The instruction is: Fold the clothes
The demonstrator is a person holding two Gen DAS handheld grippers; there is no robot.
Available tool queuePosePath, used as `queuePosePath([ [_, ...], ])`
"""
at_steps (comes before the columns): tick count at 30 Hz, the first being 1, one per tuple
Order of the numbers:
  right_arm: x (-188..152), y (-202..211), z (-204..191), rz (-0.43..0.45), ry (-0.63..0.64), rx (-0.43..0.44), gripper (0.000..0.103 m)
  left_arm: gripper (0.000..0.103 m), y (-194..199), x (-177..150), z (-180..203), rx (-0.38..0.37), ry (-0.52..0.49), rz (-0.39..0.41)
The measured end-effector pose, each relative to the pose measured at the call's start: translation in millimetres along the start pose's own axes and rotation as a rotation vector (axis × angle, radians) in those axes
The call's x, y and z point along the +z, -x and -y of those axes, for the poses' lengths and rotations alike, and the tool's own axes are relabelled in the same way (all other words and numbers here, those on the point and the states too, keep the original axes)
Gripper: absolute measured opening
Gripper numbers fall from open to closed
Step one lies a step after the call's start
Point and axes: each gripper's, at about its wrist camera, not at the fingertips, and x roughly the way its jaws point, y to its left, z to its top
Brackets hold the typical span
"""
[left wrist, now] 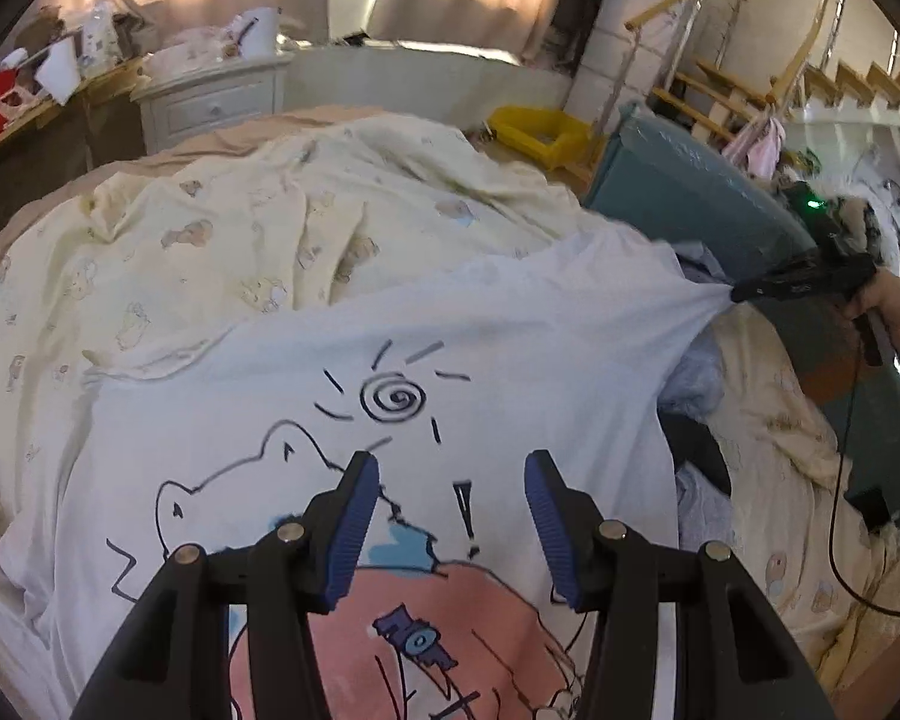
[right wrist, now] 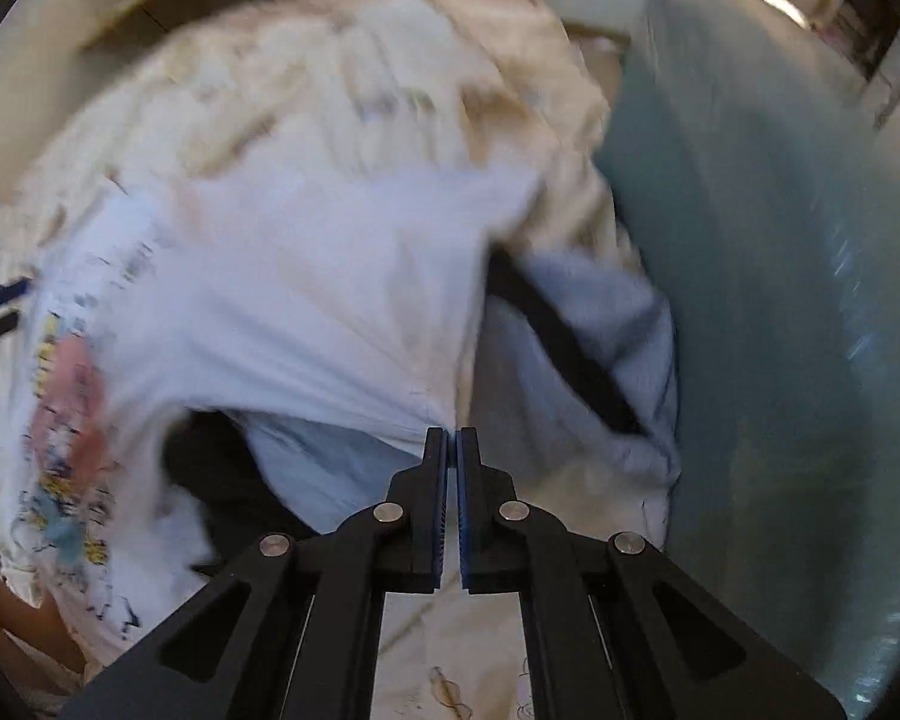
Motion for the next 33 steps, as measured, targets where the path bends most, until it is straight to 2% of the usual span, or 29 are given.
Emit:
queuePosePath([
  [3,-5.3,-20.4,5.5,-0.08,-0.059,-0.06,0.005,0.052,-3.7,-5.8,-6.1,-0.007,-0.009,-0.048],
  [6,-7.5,-13.3,-3.4,-0.048,-0.044,-0.155,0.01,0.052,-6.7,-13.0,-23.1,-0.004,0.019,-0.098],
  [8,-2.0,3.3,-23.4,0.042,-0.023,-0.087,0.01,0.052,-8.3,-18.5,-40.2,0.016,0.048,-0.11],
  [10,9.3,12.8,-52.5,0.104,0.002,-0.016,0.01,0.052,-12.5,-25.4,-59.1,0.069,0.068,-0.12],
  [14,40.9,11.2,-137.9,0.175,0.084,0.135,0.01,0.052,-19.3,-43.0,-106.7,0.161,0.138,-0.17],
  [18,61.2,-23.9,-244.0,0.146,0.205,0.251,0.01,0.052,1.7,-52.0,-154.0,0.268,0.183,-0.146],
  [22,49.9,-69.0,-323.9,0.083,0.32,0.333,0.01,0.052,66.3,-58.4,-221.9,0.434,0.258,0.017],
  [24,40.4,-91.9,-351.0,0.045,0.344,0.354,0.01,0.052,93.8,-71.9,-255.4,0.5,0.317,0.053],
  [27,31.3,-124.1,-378.9,-0.027,0.396,0.334,0.01,0.052,130.5,-110.3,-295.7,0.502,0.431,0.098],
  [28,29.5,-129.0,-387.2,-0.035,0.44,0.316,0.01,0.052,137.6,-126.7,-305.6,0.503,0.448,0.09],
  [30,32.1,-131.5,-406.4,-0.023,0.552,0.271,0.01,0.052,138.4,-147.9,-313.7,0.49,0.443,0.061],
  [33,52.9,-123.6,-424.0,-0.003,0.592,0.296,0.01,0.052,124.8,-174.2,-317.6,0.439,0.422,0.0],
])
